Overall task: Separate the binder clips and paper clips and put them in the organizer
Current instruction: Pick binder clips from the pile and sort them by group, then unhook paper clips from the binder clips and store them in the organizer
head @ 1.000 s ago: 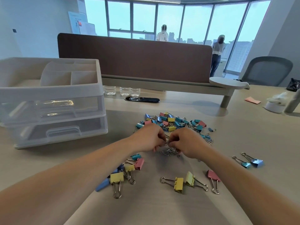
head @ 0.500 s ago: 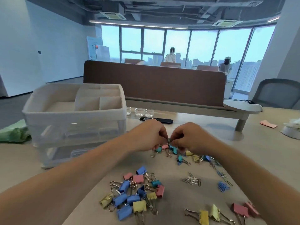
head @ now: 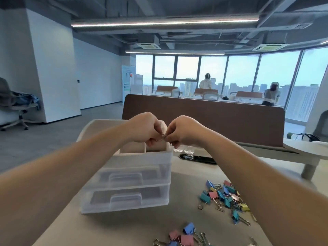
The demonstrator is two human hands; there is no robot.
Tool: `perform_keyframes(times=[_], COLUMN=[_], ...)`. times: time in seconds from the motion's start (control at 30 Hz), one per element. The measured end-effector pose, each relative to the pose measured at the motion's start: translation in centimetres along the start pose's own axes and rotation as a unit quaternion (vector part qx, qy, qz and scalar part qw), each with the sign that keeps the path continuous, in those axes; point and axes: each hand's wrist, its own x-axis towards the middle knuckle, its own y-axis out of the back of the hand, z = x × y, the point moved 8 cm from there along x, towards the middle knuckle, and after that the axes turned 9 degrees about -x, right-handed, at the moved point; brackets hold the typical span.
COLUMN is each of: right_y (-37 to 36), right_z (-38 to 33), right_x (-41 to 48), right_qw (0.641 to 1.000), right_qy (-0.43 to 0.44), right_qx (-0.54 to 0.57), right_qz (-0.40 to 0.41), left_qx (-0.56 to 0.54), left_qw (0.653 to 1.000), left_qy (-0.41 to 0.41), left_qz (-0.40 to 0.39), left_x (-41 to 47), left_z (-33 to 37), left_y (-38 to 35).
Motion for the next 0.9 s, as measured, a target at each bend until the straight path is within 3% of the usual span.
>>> perform_keyframes(times=[0.17,0.33,0.6,0.9], right_y=[-1.7,-2.3,-2.3,-0.2], right_z=[-2.0,-2.5,-2.4,0.6], right_x=[2.6,2.0,1.3,-3.3], right_qw=[0.987,0.979,0.985,0.994], right_qy=[-0.008,0.000,0.024,-0.004], right_qx=[-0.155,-0.197,-0.159,-0.045], right_qz=[0.049,0.059,0.055,0.104], left_qx=[-0.009,-0.016,0.012,-0.037], left_qw=[0.998,0.998,0.999,0.992], left_qy=[0.045,0.044,0.015,-0.032], left_qz=[0.034,0.039,0.036,0.115], left_x=[0.2,0.1,-0.6,-3.6], left_z=[-2.9,-3.4,-3.2,0.3], left_y=[-0.2,-0.2,-0.2,-1.5])
